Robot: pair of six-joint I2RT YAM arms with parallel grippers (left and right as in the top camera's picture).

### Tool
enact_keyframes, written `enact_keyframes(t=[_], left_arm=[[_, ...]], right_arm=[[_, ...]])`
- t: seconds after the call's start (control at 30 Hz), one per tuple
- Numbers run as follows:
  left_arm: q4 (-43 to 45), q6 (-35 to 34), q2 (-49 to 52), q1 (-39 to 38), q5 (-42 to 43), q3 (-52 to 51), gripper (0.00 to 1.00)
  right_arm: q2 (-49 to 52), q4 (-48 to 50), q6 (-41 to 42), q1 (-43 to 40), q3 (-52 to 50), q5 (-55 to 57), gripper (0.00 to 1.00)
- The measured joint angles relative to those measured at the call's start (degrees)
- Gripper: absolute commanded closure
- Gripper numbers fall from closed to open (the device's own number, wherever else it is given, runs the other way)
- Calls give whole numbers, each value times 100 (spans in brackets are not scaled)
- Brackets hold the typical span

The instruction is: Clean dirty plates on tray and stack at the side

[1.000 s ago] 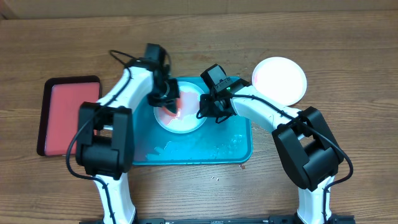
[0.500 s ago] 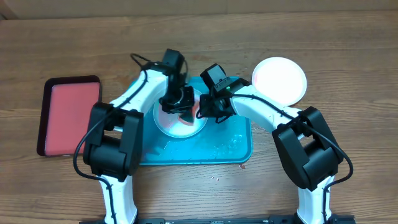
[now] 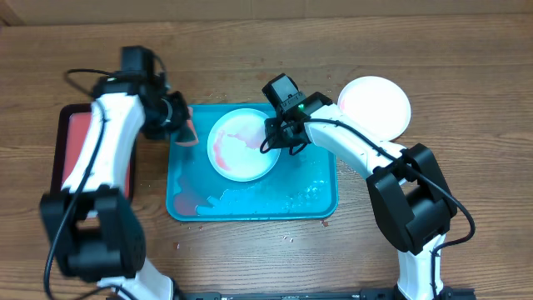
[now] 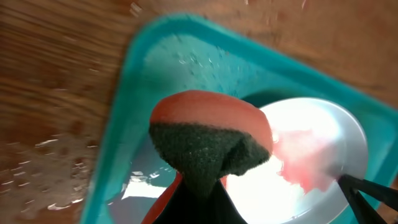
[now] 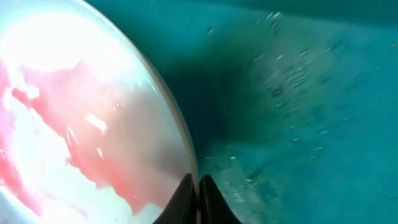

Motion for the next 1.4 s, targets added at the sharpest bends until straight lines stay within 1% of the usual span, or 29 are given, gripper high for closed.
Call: enact_keyframes(t=[0.17, 0.4, 0.53, 0.83, 1.0, 1.03, 1.1, 1.13, 1.17, 1.2, 1.3, 1.4], left_arm=[[2, 15, -131, 450, -181, 0, 96], [225, 20, 13, 1311, -1060, -2, 96], [321, 20, 280, 1790, -1349, -2, 95], [595, 17, 1099, 2361, -1506, -2, 96], [625, 17, 1233, 2503, -1523, -2, 95], [629, 20, 1237, 2514, -1526, -2, 92], [632, 24, 1241, 2516, -1523, -2, 65], [632, 33, 1244, 2516, -1521, -2, 41], [632, 66, 1244, 2516, -1517, -2, 13], [629, 87, 1244, 2516, -1506, -2, 1], [442, 105, 1244, 2518, -1388, 76, 0], [85, 107, 1270, 2522, -1156, 439, 0]], right_arm=[[9, -380, -243, 87, 389, 511, 96], [17, -892, -560, 330, 1014, 1169, 96], [17, -1064, -625, 474, 1300, 1425, 96], [20, -1392, -859, 680, 1696, 2149, 96], [20, -1486, -977, 841, 1856, 2640, 96], [20, -1484, -1001, 883, 1869, 2708, 96], [20, -1486, -1067, 975, 1878, 2820, 96], [20, -1486, -1093, 1027, 1878, 2870, 96], [20, -1491, -1108, 1073, 1878, 2935, 96], [20, -1488, -1119, 1130, 1878, 3014, 96], [20, -1491, -1196, 1270, 1886, 3287, 96], [20, -1493, -1263, 1384, 1888, 3547, 96]])
